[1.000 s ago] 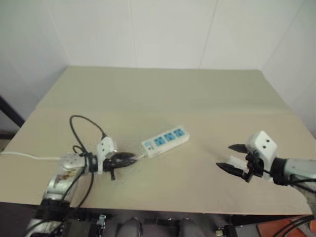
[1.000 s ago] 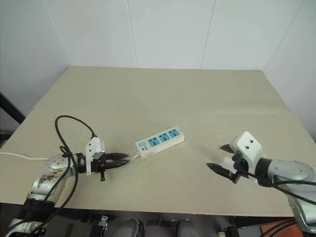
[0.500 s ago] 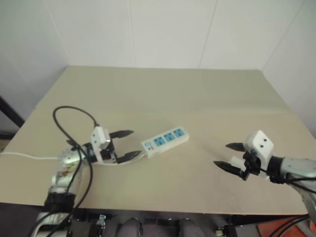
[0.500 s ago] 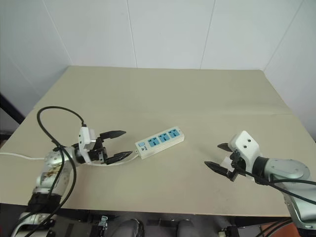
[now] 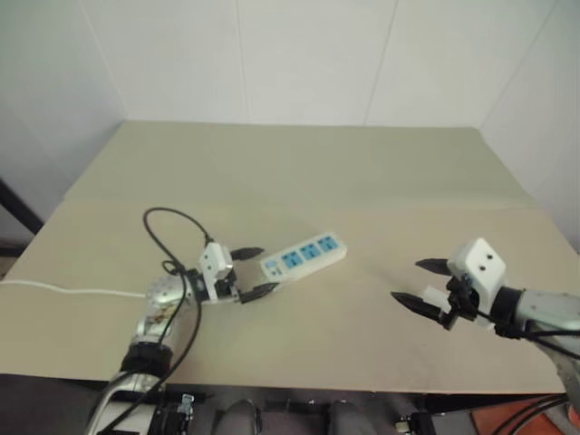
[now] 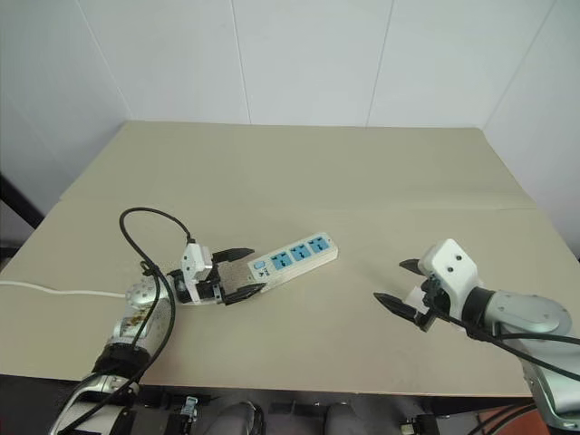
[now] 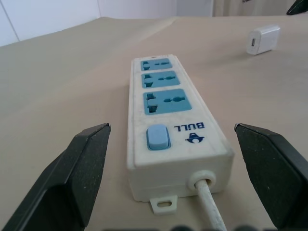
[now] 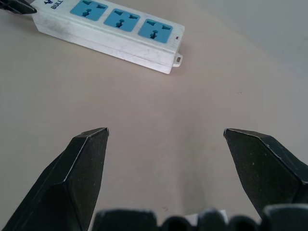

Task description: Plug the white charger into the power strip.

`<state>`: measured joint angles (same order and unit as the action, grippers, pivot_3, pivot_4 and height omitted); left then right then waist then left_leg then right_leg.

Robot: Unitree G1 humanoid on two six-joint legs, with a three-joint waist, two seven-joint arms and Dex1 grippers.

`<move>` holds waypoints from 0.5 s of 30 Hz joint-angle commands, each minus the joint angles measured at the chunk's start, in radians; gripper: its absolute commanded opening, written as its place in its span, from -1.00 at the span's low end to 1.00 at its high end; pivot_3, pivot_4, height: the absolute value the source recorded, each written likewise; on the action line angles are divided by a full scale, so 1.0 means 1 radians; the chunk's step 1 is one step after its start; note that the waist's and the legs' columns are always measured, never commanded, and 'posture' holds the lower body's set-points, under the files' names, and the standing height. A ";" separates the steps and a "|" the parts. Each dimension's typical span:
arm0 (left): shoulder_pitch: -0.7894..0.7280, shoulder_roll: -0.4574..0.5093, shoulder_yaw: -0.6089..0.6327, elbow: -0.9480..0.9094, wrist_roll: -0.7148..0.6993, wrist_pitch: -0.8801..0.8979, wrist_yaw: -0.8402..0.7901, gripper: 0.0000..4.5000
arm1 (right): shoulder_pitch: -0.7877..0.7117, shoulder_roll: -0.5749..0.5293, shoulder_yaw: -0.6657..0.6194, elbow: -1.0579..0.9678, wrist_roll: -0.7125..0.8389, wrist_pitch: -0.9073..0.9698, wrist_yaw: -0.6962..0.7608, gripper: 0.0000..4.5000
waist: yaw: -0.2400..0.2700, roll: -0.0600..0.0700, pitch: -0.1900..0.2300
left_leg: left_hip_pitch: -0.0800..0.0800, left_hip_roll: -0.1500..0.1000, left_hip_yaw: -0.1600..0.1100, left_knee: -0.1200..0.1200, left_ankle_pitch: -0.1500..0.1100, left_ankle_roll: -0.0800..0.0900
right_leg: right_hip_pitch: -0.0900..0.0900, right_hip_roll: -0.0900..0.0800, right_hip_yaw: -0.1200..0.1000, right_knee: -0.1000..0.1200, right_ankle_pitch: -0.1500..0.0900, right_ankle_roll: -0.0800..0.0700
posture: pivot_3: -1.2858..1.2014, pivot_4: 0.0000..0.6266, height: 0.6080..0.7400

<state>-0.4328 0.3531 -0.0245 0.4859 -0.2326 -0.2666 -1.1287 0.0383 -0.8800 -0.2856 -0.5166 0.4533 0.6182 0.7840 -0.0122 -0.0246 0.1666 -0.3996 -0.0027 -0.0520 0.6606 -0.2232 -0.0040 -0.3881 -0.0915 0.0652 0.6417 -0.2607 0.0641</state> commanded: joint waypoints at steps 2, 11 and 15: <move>-0.013 -0.015 -0.019 0.020 0.028 -0.039 0.036 0.99 | 0.012 -0.003 -0.054 -0.043 0.010 0.013 -0.018 1.00 | 0.000 0.000 0.000 | 0.000 0.000 0.000 0.000 0.000 0.000 | 0.000 0.000 0.000 0.000 0.000 0.000 | 0.03 -0.52 1.00; -0.007 -0.030 -0.035 0.023 0.053 -0.002 0.091 0.91 | 0.015 -0.005 -0.048 -0.045 0.003 0.019 -0.031 1.00 | -0.001 0.000 0.000 | 0.001 0.000 0.000 0.000 0.000 0.000 | 0.001 0.000 0.000 0.000 0.000 0.000 | 0.03 -0.52 1.00; -0.004 -0.018 -0.050 0.034 0.076 -0.015 0.089 0.48 | 0.000 -0.002 -0.036 -0.038 0.002 0.020 -0.039 1.00 | 0.000 0.000 0.000 | 0.001 0.000 0.000 0.000 0.000 0.000 | 0.001 0.000 0.000 0.001 0.000 0.000 | 0.03 -0.52 1.00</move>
<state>-0.4404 0.3317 -0.0517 0.5198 -0.1808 -0.2808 -1.0409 0.0533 -0.8800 -0.3000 -0.5349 0.4537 0.6403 0.7539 -0.0127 -0.0243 0.1664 -0.3985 -0.0028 -0.0521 0.6606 -0.2232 -0.0040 -0.3874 -0.0913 0.0652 0.6423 -0.2607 0.0641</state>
